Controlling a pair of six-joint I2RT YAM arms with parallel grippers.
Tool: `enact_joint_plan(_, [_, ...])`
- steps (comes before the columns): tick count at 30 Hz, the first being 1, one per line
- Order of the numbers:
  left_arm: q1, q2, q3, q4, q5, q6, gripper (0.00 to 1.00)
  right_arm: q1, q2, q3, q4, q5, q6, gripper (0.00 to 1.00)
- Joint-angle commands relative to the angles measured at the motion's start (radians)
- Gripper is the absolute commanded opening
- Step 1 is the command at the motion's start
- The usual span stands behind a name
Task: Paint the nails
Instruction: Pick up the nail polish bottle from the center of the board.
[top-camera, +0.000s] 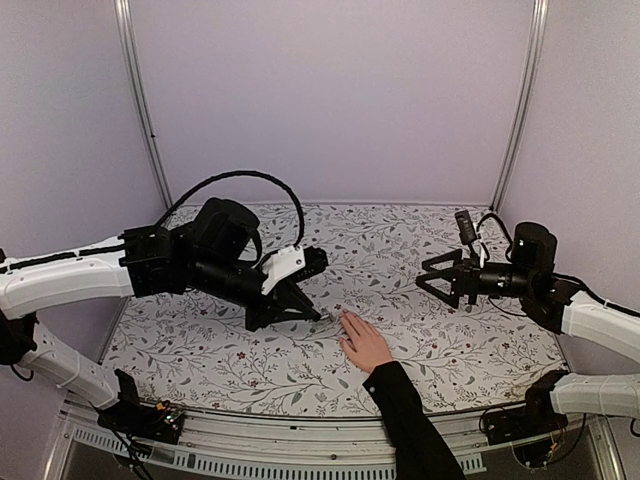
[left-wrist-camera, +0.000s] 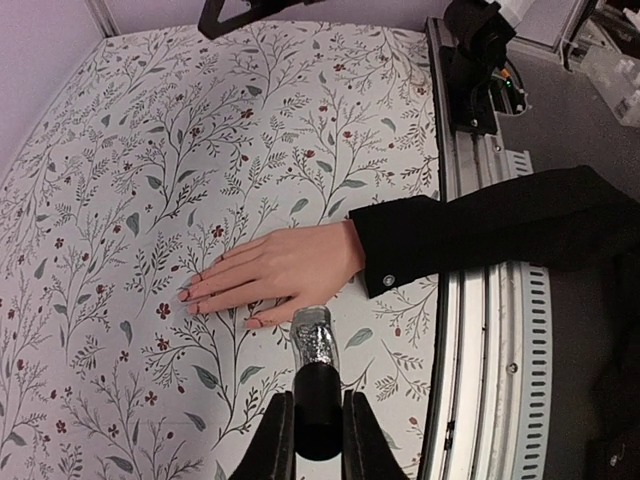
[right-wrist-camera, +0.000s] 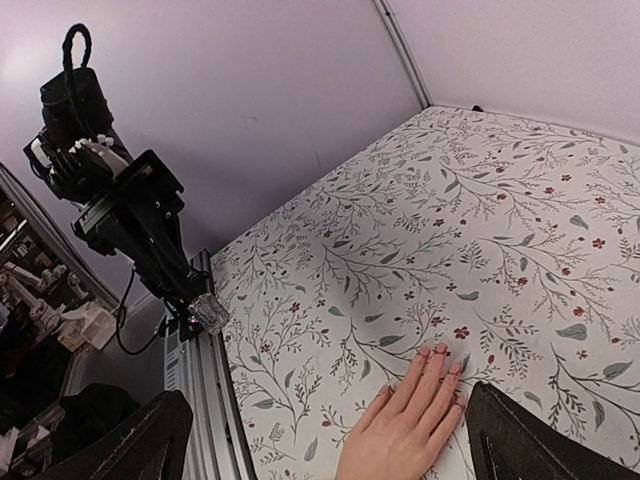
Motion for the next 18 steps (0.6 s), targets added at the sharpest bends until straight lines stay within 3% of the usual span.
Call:
enact_joint_plan(1, [0.011,-0.044,0.002,0.042,0.121,0.005,0.00,0.113,0.038,0.046,0.008,-0.032,-0.029,0.99])
enact_joint_plan(10, [0.013,-0.014,0.045,0.047,0.258,-0.015,0.00,0.393,0.142,0.153,-0.055,-0.032,-0.187,0.99])
enact_joint_plan(18, [0.016,0.035,0.084,0.025,0.291,-0.035,0.00,0.545,0.262,0.242,-0.122,0.017,-0.317,0.91])
